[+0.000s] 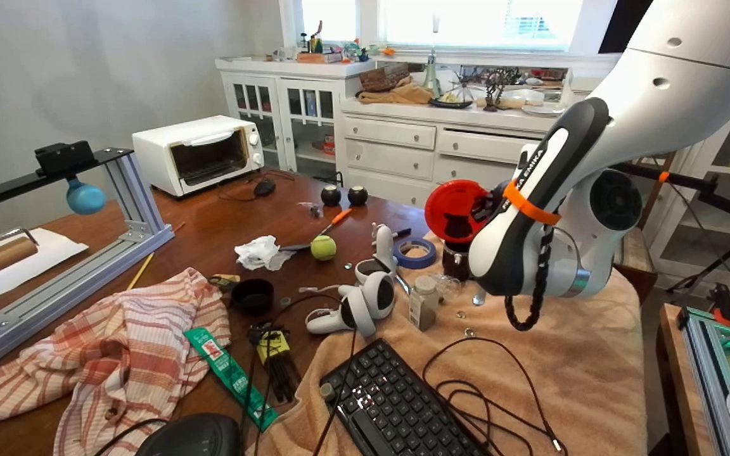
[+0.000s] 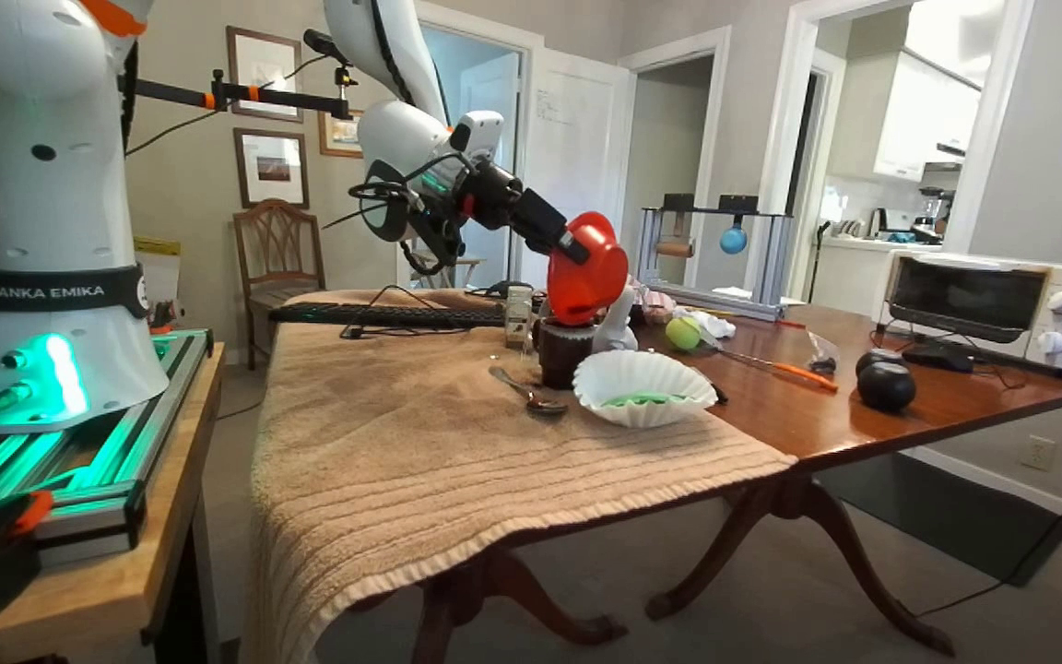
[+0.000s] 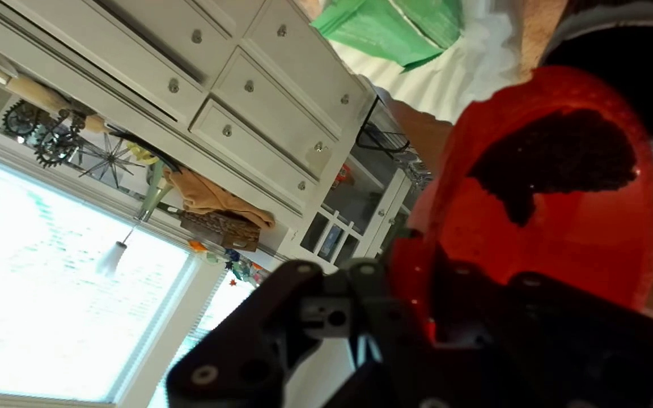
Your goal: Pour the contents of the orange bowl into the black cup on the right
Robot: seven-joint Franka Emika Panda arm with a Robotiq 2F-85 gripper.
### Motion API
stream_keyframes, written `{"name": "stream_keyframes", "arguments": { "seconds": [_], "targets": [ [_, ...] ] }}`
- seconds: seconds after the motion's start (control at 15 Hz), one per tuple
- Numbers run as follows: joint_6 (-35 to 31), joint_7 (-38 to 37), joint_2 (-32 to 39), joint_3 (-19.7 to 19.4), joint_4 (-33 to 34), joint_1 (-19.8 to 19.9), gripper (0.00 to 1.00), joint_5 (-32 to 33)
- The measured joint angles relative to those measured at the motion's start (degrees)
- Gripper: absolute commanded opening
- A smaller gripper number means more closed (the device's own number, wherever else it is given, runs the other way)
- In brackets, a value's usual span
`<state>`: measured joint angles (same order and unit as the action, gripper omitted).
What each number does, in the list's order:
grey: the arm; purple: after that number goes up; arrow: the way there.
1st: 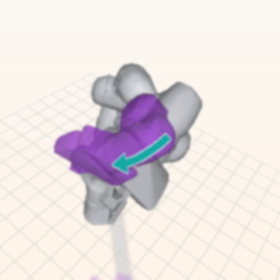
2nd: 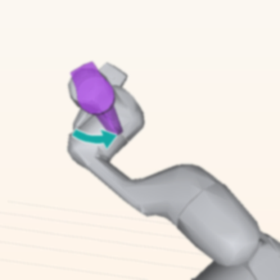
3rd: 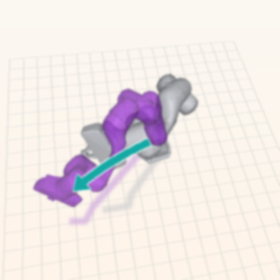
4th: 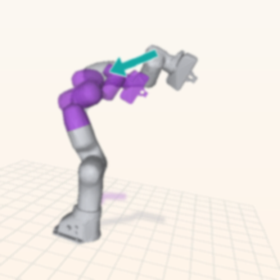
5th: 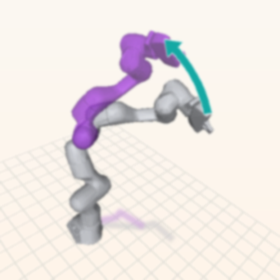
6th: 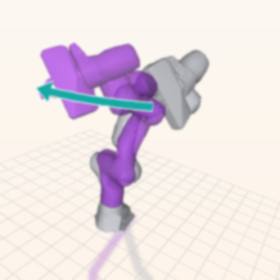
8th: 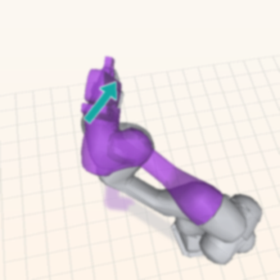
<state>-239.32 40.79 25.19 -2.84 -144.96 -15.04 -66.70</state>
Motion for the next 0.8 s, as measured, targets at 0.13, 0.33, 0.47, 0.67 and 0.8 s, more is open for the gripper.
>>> {"name": "stream_keyframes", "arguments": {
  "seconds": [0.13, 0.33, 0.47, 0.67, 0.8],
  "targets": [
    [-1.4, 0.3, 0.7, 0.3, 0.1, 0.0, 0.02, -0.5],
    [-2.4, 1.3, 1.7, -0.9, 0.8, -1.5, 0.02, -2.1],
    [-2.3, 1.8, 2.2, -3.9, 1.4, -4.6, 0.02, -2.9],
    [-2.3, 2.2, 2.9, -6.7, 2.2, -8.0, 0.02, -4.1],
    [-2.3, 2.2, 3.3, -7.3, 2.5, -9.1, 0.02, -4.3]
  ]
}}
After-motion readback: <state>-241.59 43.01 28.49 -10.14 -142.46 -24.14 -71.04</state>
